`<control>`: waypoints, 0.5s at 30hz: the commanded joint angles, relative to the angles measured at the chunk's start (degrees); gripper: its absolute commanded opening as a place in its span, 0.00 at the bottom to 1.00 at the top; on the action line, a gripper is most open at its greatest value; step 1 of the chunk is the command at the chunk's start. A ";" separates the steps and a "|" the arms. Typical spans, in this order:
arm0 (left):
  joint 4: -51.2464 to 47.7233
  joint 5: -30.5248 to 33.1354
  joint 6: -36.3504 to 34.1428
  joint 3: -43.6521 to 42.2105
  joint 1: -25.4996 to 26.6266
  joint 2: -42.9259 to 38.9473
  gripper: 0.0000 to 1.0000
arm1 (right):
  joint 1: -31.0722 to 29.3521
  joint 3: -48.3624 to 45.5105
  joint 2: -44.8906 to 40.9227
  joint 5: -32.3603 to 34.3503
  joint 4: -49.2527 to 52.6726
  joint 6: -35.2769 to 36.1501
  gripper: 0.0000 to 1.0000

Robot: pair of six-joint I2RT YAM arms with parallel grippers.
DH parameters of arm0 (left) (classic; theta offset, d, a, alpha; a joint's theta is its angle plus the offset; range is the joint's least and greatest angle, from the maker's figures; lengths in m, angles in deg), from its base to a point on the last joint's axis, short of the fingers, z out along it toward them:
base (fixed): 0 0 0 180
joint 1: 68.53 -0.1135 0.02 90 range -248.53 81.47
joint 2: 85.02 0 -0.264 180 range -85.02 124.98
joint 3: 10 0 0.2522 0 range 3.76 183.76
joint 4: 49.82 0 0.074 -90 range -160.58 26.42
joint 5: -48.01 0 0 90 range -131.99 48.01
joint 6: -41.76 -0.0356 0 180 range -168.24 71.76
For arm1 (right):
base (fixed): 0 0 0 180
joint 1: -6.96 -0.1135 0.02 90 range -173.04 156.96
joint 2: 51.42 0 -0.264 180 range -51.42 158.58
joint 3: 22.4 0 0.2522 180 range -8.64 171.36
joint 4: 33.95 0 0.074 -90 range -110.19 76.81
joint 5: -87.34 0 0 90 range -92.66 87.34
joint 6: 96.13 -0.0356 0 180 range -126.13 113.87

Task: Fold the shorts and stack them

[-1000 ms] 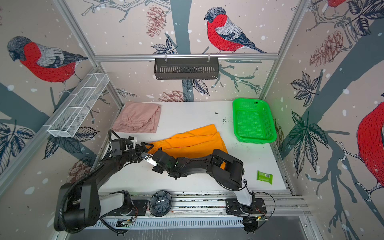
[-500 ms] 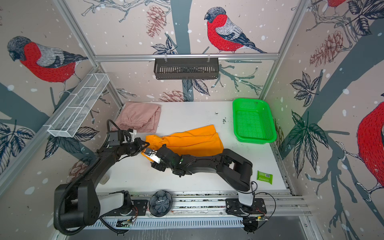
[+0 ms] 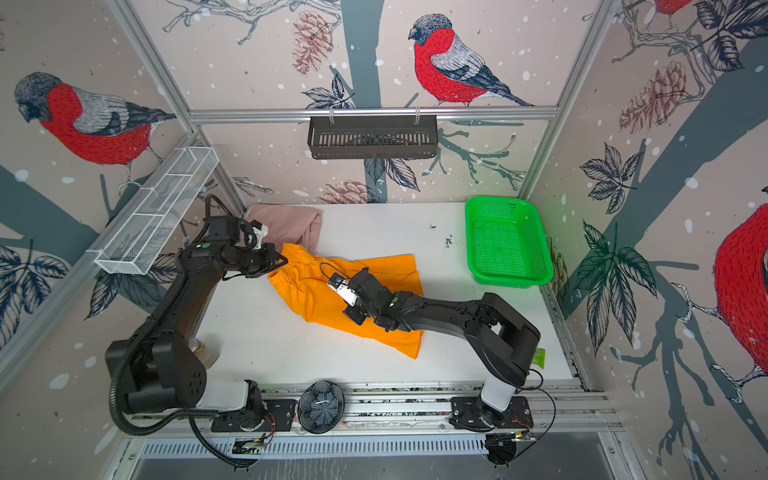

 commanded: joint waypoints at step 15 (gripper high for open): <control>-7.09 1.84 -4.86 9.07 0.04 3.52 0.00 | -2.57 13.17 15.31 -13.29 -2.78 -4.81 0.22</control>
